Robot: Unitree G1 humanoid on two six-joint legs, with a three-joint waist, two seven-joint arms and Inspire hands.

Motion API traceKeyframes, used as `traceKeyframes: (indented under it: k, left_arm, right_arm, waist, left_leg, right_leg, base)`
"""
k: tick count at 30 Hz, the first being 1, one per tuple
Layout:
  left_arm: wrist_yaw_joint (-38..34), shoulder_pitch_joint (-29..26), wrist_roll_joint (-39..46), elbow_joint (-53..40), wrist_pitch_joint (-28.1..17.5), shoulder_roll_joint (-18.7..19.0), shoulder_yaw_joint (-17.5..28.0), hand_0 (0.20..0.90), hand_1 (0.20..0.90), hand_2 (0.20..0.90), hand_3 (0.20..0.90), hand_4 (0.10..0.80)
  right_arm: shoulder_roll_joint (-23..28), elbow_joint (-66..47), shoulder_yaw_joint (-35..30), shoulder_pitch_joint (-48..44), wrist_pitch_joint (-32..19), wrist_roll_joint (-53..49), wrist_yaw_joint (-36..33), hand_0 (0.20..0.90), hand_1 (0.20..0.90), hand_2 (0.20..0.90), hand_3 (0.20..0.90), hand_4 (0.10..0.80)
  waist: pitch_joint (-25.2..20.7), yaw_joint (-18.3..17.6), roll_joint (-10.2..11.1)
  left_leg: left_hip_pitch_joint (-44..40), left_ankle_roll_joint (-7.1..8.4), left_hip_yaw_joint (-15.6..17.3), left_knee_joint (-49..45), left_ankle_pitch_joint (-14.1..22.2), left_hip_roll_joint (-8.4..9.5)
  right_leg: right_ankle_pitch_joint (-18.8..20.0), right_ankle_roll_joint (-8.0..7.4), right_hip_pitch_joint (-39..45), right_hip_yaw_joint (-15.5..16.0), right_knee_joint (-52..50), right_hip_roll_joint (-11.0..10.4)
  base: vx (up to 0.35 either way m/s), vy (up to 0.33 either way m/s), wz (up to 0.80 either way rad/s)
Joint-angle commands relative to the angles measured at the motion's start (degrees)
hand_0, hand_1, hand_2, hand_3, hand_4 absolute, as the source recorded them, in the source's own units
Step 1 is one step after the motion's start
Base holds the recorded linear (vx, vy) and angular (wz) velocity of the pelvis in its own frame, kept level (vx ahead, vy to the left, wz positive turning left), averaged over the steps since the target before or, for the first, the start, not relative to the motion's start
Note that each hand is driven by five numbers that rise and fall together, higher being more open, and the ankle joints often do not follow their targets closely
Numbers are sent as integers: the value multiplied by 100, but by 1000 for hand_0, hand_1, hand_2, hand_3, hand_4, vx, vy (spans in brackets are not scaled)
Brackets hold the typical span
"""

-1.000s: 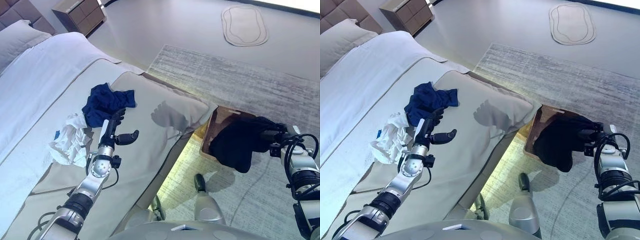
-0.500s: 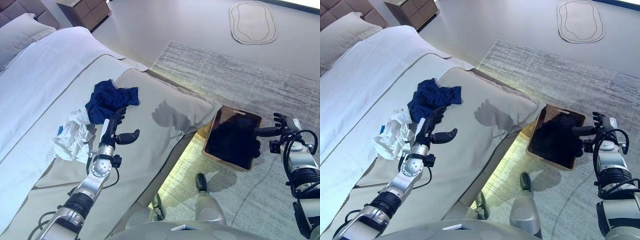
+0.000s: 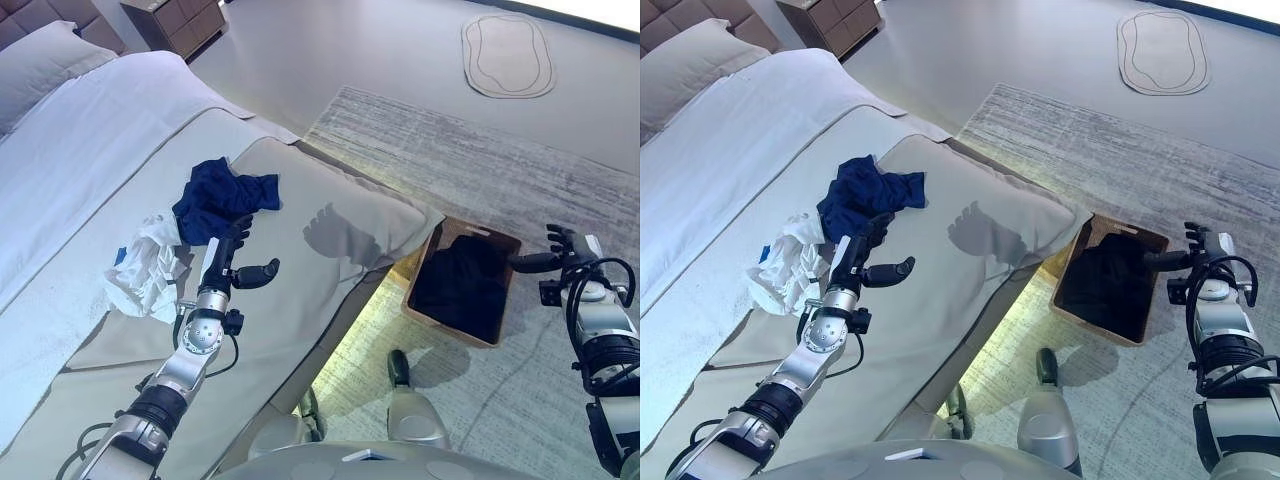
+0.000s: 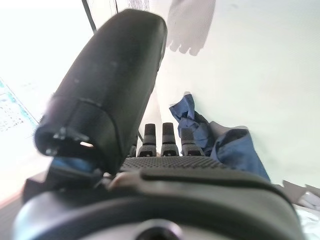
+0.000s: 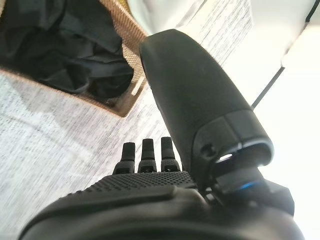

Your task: Pick up the clothes from the bed and place them into the basket

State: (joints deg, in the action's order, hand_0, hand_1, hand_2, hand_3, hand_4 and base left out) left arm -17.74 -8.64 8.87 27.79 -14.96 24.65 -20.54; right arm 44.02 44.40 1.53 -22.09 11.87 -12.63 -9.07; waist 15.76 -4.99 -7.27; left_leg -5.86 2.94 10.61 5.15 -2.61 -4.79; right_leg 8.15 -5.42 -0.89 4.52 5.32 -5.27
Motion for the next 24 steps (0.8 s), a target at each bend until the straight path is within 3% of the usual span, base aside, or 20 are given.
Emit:
traceKeyframes:
  k: [1, 5, 10, 12, 14, 17, 24]
  left_arm:
    - [-233, -286, 21, -87, -255, 120, -46, 900, 900, 900, 900, 800]
    - [-346, -142, 57, -57, -189, 13, 89, 900, 900, 900, 900, 800]
    - [-445, -42, 189, 4, -238, -107, 223, 900, 900, 900, 900, 800]
    - [-361, -65, 186, 41, -271, -163, 240, 900, 900, 900, 900, 800]
    - [-136, -168, 155, 119, -269, -253, 257, 900, 900, 900, 900, 800]
    - [-234, -253, 135, 218, -222, -295, 180, 900, 900, 900, 900, 800]
    - [-222, 111, -23, -48, 111, -82, 172, 900, 900, 900, 900, 800]
  right_arm:
    - [360, -541, 259, -689, -778, -280, -1, 900, 900, 900, 900, 800]
    - [202, -903, 346, -841, -937, -422, -54, 900, 900, 900, 900, 800]
    - [-24, -1188, 602, -1283, -1072, 36, -591, 900, 900, 900, 900, 800]
    - [-47, -1243, 673, -1367, -1107, 2, -772, 900, 900, 900, 900, 800]
    - [-137, -1414, 674, -1312, -1169, 195, -1012, 900, 900, 900, 900, 800]
    - [-315, -1304, 958, -1556, -1292, 423, -1073, 900, 900, 900, 900, 800]
    - [-562, -974, 1394, -1800, -1103, 776, -1079, 900, 900, 900, 900, 800]
  waist:
    - [-440, 177, 516]
    - [-456, 356, 588]
    - [-371, 648, 606]
    - [-351, 680, 586]
    - [-328, 677, 564]
    - [-342, 826, 562]
    - [-517, 1191, 632]
  left_leg:
    - [-19, 66, -242, -166, 386, 192]
    - [52, 109, -428, -277, 353, 167]
    - [287, 182, -679, -392, 250, 170]
    - [353, 207, -493, -394, 193, 150]
    - [443, 246, 118, -477, 145, 90]
    - [419, 134, -3, -373, 160, 225]
    - [142, -137, -274, -167, 251, 418]
  right_leg:
    - [-621, 232, 388, 170, -171, 173]
    - [-723, 313, 453, 331, -282, 148]
    - [-831, 411, 439, 580, -390, 120]
    - [-840, 414, 453, 745, -384, 99]
    - [-866, 381, 512, 1214, -416, -18]
    - [-887, 308, 544, 1378, -528, -139]
    - [-931, 198, 742, 1559, -709, -306]
  base:
    - [53, -42, 18]
    - [34, -33, 28]
    - [-24, -13, 40]
    - [-49, 15, 49]
    - [-24, 49, 91]
    - [83, 138, 107]
    - [201, 110, 38]
